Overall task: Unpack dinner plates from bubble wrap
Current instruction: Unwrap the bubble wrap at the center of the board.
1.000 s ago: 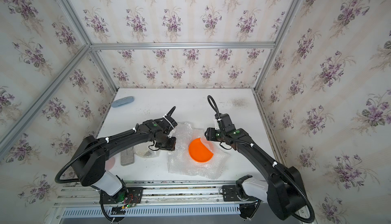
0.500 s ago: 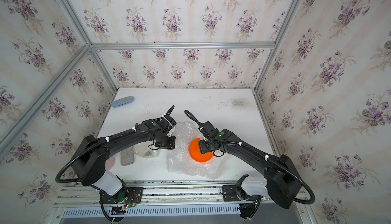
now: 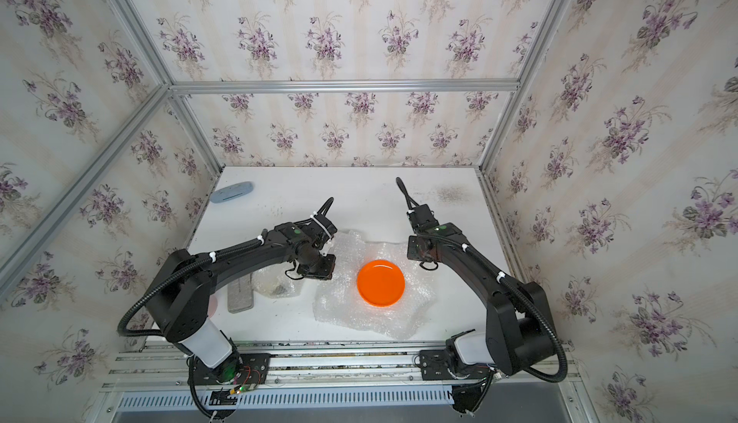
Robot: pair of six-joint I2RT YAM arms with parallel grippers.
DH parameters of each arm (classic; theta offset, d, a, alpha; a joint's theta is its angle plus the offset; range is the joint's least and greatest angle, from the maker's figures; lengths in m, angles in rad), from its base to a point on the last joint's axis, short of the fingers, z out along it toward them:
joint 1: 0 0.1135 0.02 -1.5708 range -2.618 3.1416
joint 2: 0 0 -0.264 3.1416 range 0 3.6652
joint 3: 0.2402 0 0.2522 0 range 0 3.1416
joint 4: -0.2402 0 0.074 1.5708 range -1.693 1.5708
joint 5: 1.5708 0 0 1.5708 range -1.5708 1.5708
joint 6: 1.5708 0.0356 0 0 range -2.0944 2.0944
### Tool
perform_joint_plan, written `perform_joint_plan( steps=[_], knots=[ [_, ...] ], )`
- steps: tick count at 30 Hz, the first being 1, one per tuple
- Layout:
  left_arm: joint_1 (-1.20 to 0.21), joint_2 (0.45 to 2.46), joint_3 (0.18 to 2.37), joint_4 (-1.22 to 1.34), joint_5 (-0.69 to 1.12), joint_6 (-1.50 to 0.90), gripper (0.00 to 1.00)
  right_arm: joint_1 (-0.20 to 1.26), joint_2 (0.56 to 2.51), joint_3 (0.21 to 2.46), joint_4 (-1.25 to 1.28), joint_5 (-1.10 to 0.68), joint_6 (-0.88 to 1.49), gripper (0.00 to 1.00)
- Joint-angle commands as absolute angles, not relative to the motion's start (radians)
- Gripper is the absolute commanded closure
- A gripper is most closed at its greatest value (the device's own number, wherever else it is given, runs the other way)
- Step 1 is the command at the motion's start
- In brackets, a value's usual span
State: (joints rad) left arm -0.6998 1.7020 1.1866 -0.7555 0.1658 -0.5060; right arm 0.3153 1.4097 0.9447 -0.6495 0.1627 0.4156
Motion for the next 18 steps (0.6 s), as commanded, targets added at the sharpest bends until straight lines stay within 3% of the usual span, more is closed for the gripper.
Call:
perform_joint_plan(
  steps=[1, 6, 8, 10, 14, 18],
  knots=[
    [-0.68, 1.736, 1.223, -0.759, 0.146, -0.479, 0.8, 0.222, 1.466, 0.957, -0.568, 0.134, 0.389, 0.99],
    [-0.64, 1.754, 1.27, -0.744, 0.121, -0.468, 0.81, 0.123, 1.533, 0.969, -0.451, 0.057, 0.353, 0.94],
    [-0.631, 1.771, 1.296, -0.736, 0.168, -0.449, 0.77, 0.101, 1.552, 1.003, -0.438, 0.007, 0.337, 0.75],
    [-0.628, 1.753, 1.305, -0.74, 0.172, -0.445, 0.53, 0.094, 1.549, 1.071, -0.517, 0.024, 0.336, 0.58],
    [-0.618, 1.619, 1.289, -0.79, 0.127, -0.471, 0.39, 0.093, 1.397, 1.143, -0.686, 0.084, 0.359, 0.49],
    [-0.646, 1.488, 1.361, -0.867, 0.105, -0.508, 0.37, 0.095, 1.198, 1.163, -0.833, -0.018, 0.418, 0.47]
  ],
)
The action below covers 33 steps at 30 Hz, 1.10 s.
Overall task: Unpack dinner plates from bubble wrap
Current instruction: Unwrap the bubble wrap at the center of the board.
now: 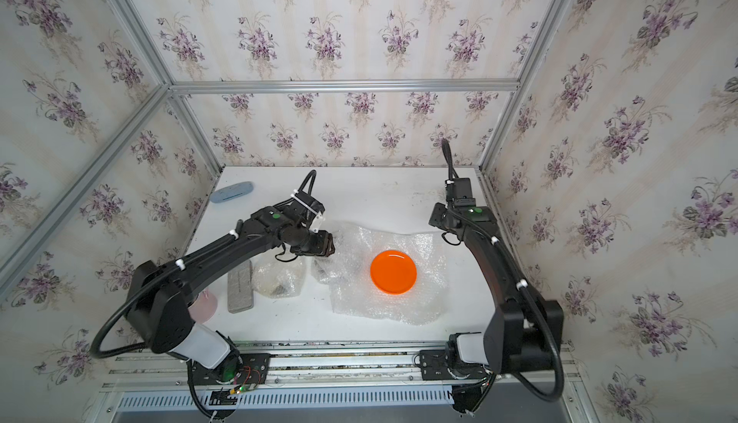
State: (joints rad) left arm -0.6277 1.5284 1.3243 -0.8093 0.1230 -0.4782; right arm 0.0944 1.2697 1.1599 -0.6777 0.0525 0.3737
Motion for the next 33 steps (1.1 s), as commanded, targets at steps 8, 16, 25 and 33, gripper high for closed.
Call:
perform_joint_plan(
  steps=[8, 16, 25, 33],
  knots=[
    [-0.897, 1.657, 1.442, -0.81, 0.222, -0.613, 0.49, 0.187, 0.921, 0.708, -0.763, -0.427, 0.681, 0.78],
    [-0.929, 1.673, 1.102, -0.594, 0.298, -0.709, 0.56, 0.235, 0.801, 0.441, -0.743, -0.391, 0.815, 0.87],
    [-0.888, 1.756, 1.042, -0.6, 0.242, -0.658, 0.56, 0.233, 0.895, 0.398, -0.75, -0.228, 0.816, 0.84],
    [-0.845, 1.706, 1.053, -0.675, 0.222, -0.63, 0.54, 0.23, 0.913, 0.41, -0.763, -0.189, 0.846, 0.76]
  ],
)
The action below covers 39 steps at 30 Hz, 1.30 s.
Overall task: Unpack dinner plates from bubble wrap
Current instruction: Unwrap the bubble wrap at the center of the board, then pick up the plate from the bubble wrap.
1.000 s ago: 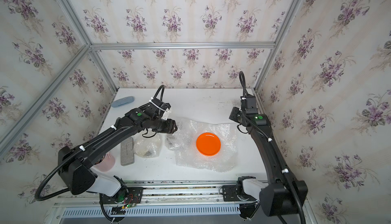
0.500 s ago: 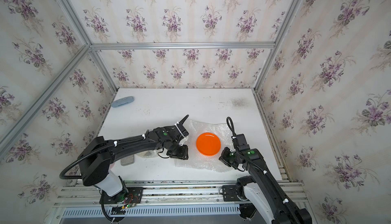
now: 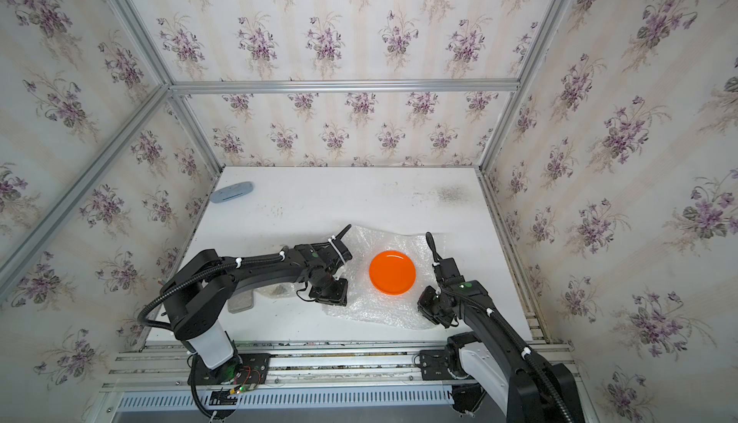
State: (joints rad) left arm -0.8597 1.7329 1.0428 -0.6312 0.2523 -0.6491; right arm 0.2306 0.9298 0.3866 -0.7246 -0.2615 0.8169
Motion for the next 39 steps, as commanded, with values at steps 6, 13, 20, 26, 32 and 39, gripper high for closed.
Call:
perform_joint_plan(
  steps=[6, 13, 20, 26, 32, 39],
  knots=[
    [-0.812, 1.59, 1.182, -0.796, 0.226, -0.614, 0.47, 0.232, 0.884, 0.697, -0.912, -0.161, 0.746, 0.72],
    [-0.843, 1.721, 1.46, -0.811, 0.32, -0.618, 0.38, 0.233, 0.993, 0.694, -0.655, -0.428, 0.68, 0.59],
    [-0.89, 1.932, 1.61, -0.801, 0.334, -0.632, 0.38, 0.212, 1.054, 0.633, -0.504, -0.447, 0.638, 0.57],
    [-0.862, 1.975, 1.519, -0.77, 0.277, -0.636, 0.37, 0.124, 1.068, 0.501, -0.409, -0.504, 0.635, 0.57],
    [-0.847, 2.007, 1.494, -0.75, 0.29, -0.615, 0.31, 0.097, 1.055, 0.461, -0.388, -0.496, 0.606, 0.57],
    [-0.818, 1.995, 1.48, -0.71, 0.337, -0.616, 0.28, 0.078, 1.113, 0.446, -0.332, -0.499, 0.583, 0.57]
  ],
)
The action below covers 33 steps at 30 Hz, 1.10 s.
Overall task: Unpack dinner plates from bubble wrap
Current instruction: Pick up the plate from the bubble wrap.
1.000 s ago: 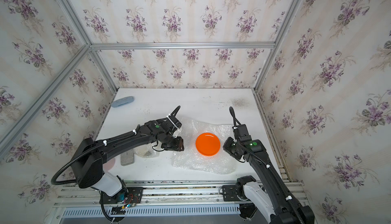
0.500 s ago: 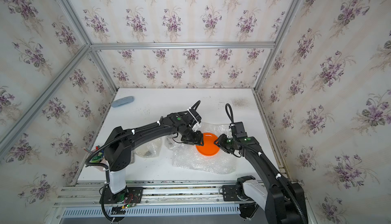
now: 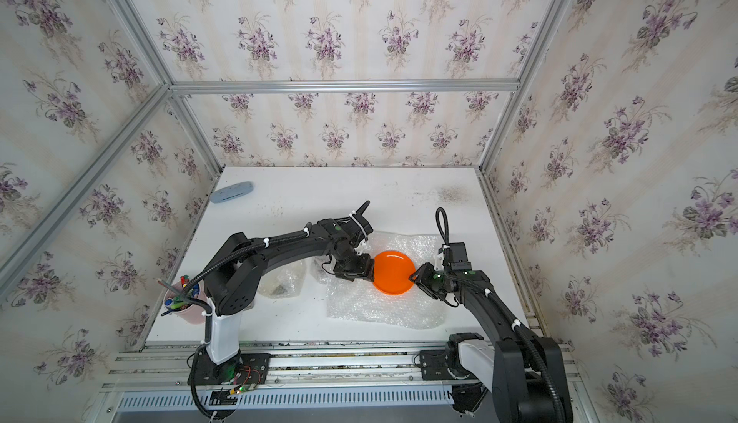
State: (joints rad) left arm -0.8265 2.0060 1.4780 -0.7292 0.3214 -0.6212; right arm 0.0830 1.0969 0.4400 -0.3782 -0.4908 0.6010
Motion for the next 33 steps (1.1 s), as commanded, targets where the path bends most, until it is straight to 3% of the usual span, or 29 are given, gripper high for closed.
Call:
perform_joint_plan(
  steps=[1, 13, 33],
  knots=[
    [-0.809, 1.99, 1.483, -0.708, 0.343, -0.617, 0.28, 0.078, 1.123, 0.449, -0.324, -0.501, 0.579, 0.58],
    [-0.788, 2.056, 1.576, -0.705, 0.392, -0.63, 0.31, 0.074, 1.231, 0.488, -0.272, -0.503, 0.54, 0.64],
    [-0.792, 2.186, 1.672, -0.705, 0.405, -0.652, 0.55, 0.072, 1.32, 0.492, -0.224, -0.523, 0.497, 0.68]
  ],
)
